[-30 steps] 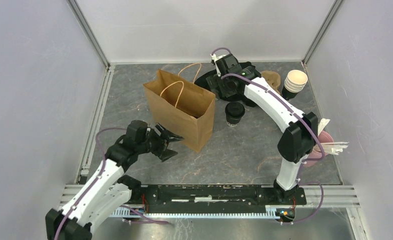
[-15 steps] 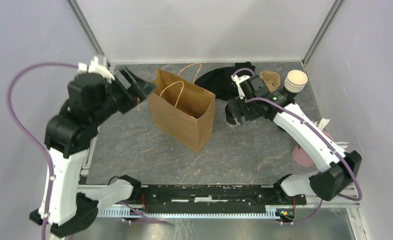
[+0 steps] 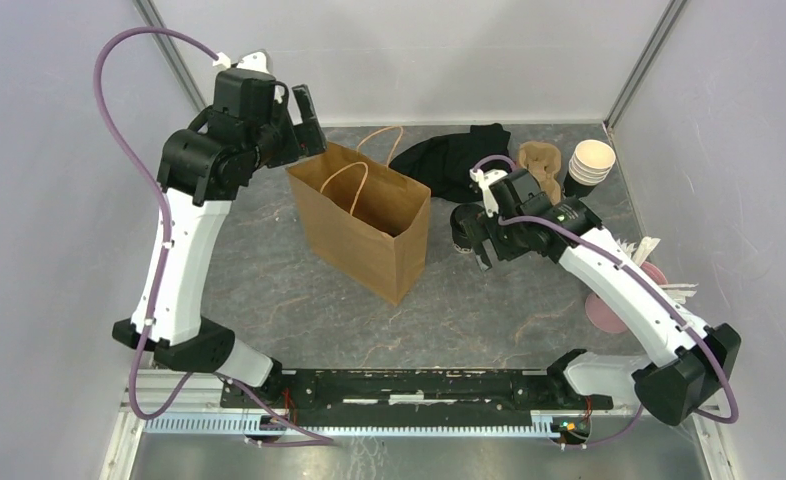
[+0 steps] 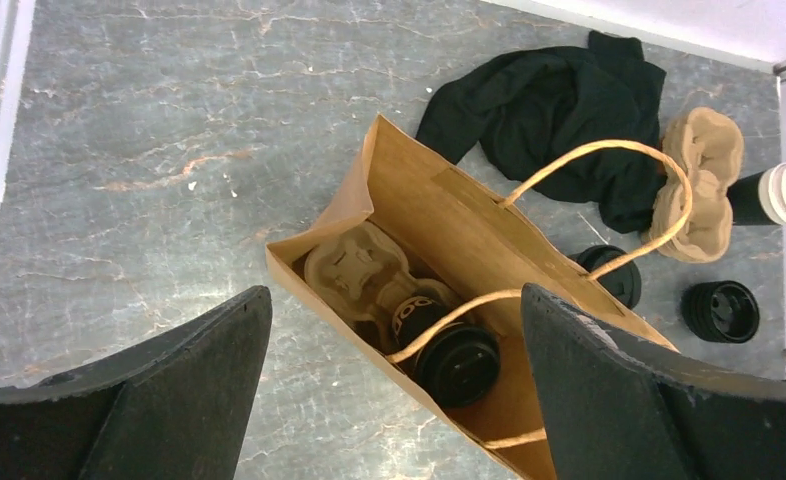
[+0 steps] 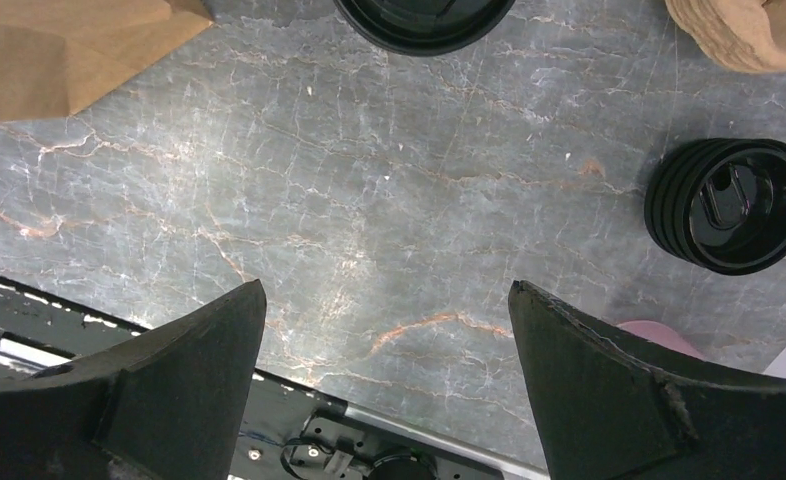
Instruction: Pack the takeout coffee
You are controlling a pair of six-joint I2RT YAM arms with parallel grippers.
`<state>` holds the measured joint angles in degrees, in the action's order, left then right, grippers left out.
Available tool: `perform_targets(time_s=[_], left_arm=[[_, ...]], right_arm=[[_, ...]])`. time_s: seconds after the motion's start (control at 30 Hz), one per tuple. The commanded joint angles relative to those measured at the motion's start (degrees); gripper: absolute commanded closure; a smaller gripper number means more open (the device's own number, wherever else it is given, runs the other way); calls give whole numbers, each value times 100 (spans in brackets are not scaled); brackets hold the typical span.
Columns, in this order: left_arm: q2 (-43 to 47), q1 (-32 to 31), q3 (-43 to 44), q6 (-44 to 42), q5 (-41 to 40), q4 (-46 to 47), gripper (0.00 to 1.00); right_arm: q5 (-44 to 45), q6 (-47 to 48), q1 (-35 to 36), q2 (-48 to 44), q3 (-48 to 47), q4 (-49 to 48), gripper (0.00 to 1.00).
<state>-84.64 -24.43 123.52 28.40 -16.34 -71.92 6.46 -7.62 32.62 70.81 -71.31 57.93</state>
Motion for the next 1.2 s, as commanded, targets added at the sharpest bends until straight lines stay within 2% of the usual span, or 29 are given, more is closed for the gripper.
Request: perform_targets(time_s=[0.0,0.13,0.23,0.37,0.53,1.17], left_arm=[[-23,76,436,-520,-343,117,0],[116,92,386,-355,-362,209,0],[488,92,-69,-312,-368,457,0],[911,96,-543,-180,-448,626,0],[1072,96,-577,-112,-465,611,0],[800,101,-448,-307,-563,644,0]], right_arm=[[286,-25,-65,185,-77,-431,2],[40,-37,-342,767,-298,-865,2],[-177,-83,-589,1340,-682,-948,2],[-80,-80,-668,1903,-1147,-1058,2],[-137,-150,-702,2513,-1849,-976,2],[-103,-155,-688,2821,-1654,-1168,3]])
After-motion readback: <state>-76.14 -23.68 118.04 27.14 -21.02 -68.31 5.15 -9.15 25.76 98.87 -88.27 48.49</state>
